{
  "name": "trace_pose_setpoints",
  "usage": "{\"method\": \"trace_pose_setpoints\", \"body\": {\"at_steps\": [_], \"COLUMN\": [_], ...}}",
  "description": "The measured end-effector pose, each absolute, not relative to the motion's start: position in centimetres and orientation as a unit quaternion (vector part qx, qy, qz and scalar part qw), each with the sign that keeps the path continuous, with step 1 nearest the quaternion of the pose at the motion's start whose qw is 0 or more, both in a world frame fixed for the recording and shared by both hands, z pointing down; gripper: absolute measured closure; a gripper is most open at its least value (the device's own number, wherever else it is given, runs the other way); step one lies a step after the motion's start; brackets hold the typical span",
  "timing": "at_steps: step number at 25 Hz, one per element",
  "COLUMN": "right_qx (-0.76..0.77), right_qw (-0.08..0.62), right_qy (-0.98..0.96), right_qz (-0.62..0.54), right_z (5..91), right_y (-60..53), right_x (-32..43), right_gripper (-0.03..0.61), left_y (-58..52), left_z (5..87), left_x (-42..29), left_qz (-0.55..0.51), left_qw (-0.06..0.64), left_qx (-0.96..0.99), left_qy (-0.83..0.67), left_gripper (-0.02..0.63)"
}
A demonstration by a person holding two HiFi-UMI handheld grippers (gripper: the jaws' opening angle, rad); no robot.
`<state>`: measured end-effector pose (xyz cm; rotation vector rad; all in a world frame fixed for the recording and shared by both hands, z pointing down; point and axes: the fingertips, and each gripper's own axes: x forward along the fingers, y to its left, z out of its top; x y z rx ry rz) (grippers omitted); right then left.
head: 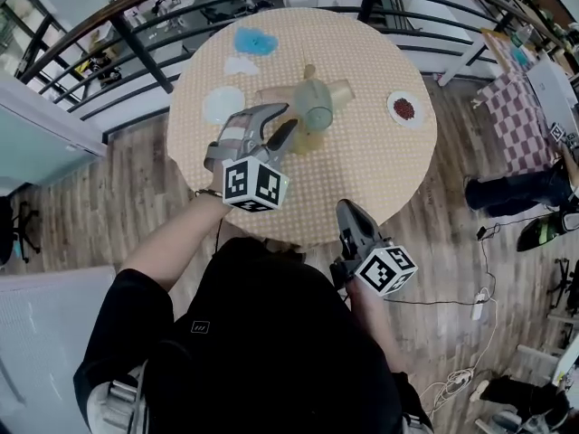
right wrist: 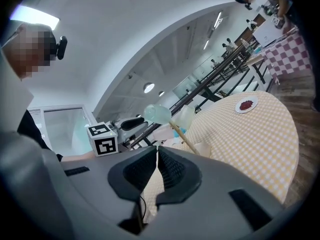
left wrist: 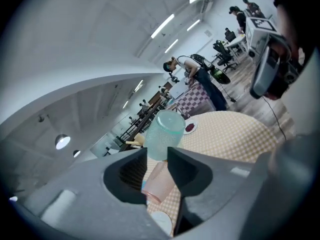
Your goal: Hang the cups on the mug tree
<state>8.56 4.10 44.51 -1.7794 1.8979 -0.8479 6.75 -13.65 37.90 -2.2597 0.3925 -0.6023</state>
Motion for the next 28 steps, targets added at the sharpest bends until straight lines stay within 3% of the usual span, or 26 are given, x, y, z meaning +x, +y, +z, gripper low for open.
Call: {"method": "trace_pose_setpoints", "body": {"at_steps": [2,7,12,28], "right_qx": [-0.635,-0.629,-0.627,-0.628], "right_qw": [0.188,0.17,0.15,0.116], "right_qy": [0.686,0.702,0.712,0.736], "right_qz": [-0.3,-0.289,-0.279,-0.226], "right_z": [44.4,43.6,42.7,38.4], "right_y": [3.9,3.0,1.5,-4.7], "right_x": [8.3,7.4,6.3,-2.1], "right_gripper": [0.557,0.557,0.557,0.558], "left_y": [-13.8,-13.8,-13.7,-11.7], "left_z": [37.7,37.0,36.0,33.9], "left_x": [6.0,4.0,2.8,-6.8], "left_qz": [-0.228,-0.213,-0.188,-0.1], "left_qw": [0.34,0.279,0.237,-0.01], "left_qx": [-0.898,-0.922,-0.939,-0.992], "left_qy": [0.159,0.166,0.163,0.081], "left_gripper": [0.542,0.604,0.606,0.606]}}
